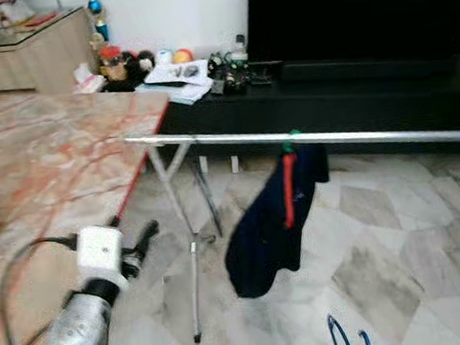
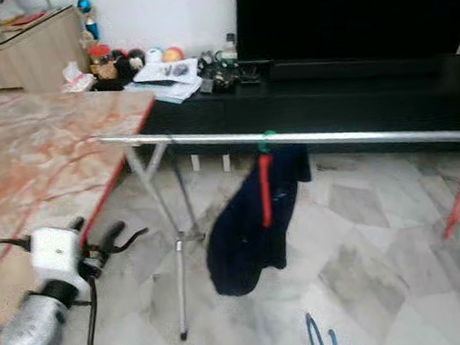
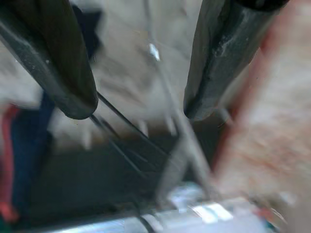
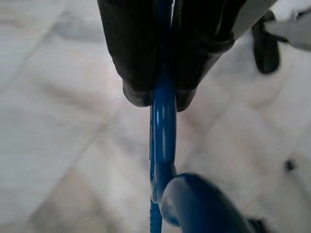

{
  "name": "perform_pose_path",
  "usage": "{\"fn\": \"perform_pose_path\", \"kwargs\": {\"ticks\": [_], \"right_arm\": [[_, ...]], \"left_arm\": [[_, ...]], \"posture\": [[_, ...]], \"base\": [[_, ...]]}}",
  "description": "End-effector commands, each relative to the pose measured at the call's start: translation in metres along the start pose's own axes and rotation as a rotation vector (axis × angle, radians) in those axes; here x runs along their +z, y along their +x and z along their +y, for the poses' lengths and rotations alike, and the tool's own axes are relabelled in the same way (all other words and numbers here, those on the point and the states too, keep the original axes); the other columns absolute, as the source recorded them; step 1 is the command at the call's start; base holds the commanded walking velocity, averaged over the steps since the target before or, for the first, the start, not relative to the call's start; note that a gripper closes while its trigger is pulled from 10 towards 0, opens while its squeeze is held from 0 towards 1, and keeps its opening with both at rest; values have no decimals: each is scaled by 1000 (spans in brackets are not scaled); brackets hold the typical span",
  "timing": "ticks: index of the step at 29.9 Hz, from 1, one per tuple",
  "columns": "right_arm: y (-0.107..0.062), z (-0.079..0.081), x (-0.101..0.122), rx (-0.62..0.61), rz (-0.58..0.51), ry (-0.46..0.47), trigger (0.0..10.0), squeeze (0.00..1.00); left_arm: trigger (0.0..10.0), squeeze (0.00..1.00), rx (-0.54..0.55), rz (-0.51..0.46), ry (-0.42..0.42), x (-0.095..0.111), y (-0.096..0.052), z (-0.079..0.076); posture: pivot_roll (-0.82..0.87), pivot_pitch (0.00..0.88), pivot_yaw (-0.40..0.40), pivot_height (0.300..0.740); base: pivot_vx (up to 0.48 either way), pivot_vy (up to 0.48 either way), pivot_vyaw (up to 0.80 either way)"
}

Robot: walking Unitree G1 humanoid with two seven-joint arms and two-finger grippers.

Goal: Hang hanger

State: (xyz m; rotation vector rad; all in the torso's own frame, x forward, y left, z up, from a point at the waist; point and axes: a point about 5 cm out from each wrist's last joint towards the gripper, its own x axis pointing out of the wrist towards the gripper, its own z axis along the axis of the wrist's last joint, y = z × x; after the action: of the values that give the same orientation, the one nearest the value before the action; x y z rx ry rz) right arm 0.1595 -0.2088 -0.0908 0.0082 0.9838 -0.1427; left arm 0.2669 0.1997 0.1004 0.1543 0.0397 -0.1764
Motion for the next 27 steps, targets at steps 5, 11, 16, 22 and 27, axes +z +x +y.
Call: {"fn": "perform_pose_path", "kwargs": {"ticks": [5,11,16,22,27], "right_arm": [[0,4,1,-1,-10,31,10000,0],[1,1,4,-13,-22,63,10000,0],[3,-2,21,-30,-78,111,10000,0],[3,1,23,-21,-79,100,10000,0],[3,3,18,-15,-72,90,10000,0]], "left_arm": [[10000,0,34,341,-5,-84,-27,9],[10000,0,93,565,-48,-135,-54,10],[10000,0,143,779,-74,-171,-88,4],[10000,0,107,853,-55,-183,-97,-9],[10000,0,104,841,-43,-182,-92,-14]], "posture": [[66,40,13,740],[54,37,5,740],[41,34,5,740],[21,19,8,740],[24,15,8,740]], "base": [[0,0,0],[0,0,0],[0,0,0],[0,0,0],[0,-268,0]]}}
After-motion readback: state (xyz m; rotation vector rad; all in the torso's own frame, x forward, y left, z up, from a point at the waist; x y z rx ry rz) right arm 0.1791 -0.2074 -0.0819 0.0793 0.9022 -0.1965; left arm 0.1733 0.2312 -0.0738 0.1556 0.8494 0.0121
